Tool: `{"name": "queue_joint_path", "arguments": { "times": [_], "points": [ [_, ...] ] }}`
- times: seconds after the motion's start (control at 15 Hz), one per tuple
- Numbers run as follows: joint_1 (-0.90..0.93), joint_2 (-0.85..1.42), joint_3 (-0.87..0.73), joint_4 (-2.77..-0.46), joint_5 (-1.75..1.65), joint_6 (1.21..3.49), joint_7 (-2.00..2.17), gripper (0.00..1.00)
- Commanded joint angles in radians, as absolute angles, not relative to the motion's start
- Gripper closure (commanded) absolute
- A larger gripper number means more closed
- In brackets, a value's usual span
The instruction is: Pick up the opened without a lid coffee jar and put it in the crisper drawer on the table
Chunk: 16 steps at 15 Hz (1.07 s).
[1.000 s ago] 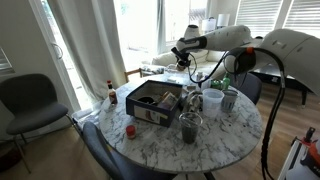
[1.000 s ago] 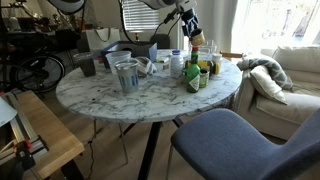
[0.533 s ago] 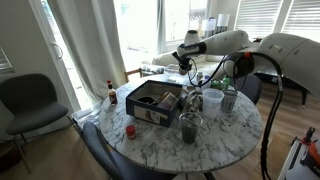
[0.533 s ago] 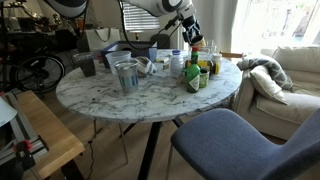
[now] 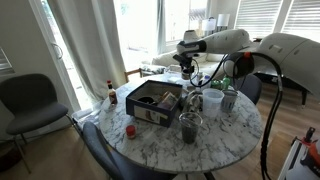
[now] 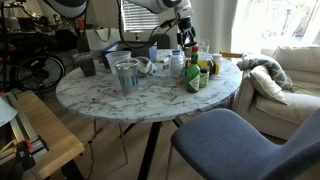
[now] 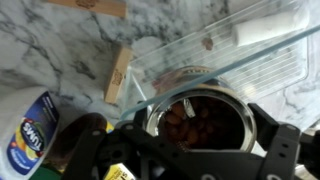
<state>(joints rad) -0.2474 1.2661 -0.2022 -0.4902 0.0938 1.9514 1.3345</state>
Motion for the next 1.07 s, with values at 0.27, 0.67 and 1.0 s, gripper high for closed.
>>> {"name": "queue_joint_path", "arguments": {
  "times": [0.27,0.67,1.0],
  "points": [
    [-0.259,1.261,-0.133,-0.459,0.084,1.675,1.309,0.29],
    [-0.253,1.26,-0.114,-0.455,0.082,1.561,1.289,0.29],
    [-0.259,1.297,-0.118,-0.423,0.084,1.681,1.319,0.29]
  ]
}}
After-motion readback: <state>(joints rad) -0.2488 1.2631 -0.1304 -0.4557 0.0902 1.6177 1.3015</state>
